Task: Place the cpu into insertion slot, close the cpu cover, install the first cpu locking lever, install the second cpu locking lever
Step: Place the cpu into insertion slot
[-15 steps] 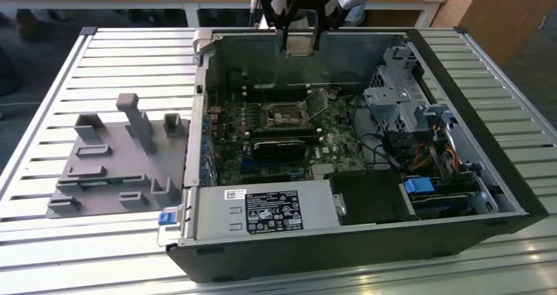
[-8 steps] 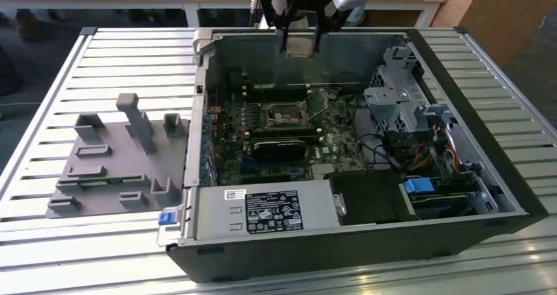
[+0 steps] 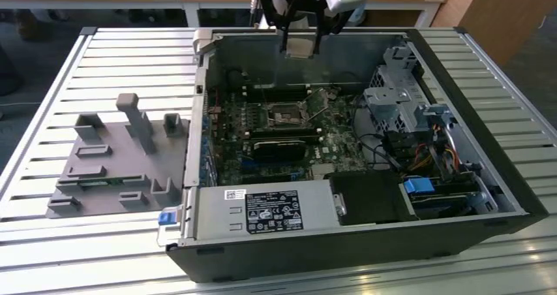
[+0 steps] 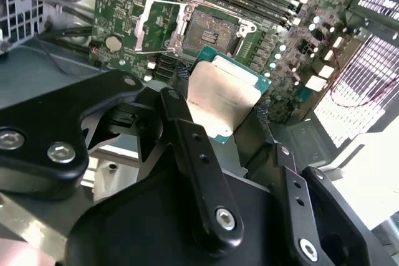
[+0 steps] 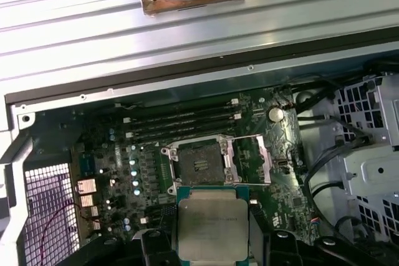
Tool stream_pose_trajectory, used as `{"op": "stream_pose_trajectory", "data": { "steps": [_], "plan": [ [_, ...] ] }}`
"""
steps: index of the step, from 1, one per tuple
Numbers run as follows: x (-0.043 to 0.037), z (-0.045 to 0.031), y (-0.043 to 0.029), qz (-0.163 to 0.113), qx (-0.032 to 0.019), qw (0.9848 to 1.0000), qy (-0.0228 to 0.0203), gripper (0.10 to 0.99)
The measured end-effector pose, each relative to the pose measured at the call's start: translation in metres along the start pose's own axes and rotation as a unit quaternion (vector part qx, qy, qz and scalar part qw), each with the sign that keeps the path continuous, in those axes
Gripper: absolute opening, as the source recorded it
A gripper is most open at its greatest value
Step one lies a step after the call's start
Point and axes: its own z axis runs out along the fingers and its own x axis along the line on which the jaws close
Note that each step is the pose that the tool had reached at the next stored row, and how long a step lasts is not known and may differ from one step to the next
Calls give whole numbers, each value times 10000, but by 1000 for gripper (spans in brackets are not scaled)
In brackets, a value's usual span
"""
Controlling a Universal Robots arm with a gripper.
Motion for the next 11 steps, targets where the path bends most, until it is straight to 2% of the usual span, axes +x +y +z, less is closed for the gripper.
{"op": "stream_pose_trajectory", "data": {
  "steps": [5,11],
  "plan": [
    [0,9,0,256,6,9997,-23,541],
    [0,14,0,546,8,9985,-48,541]
  ]
}}
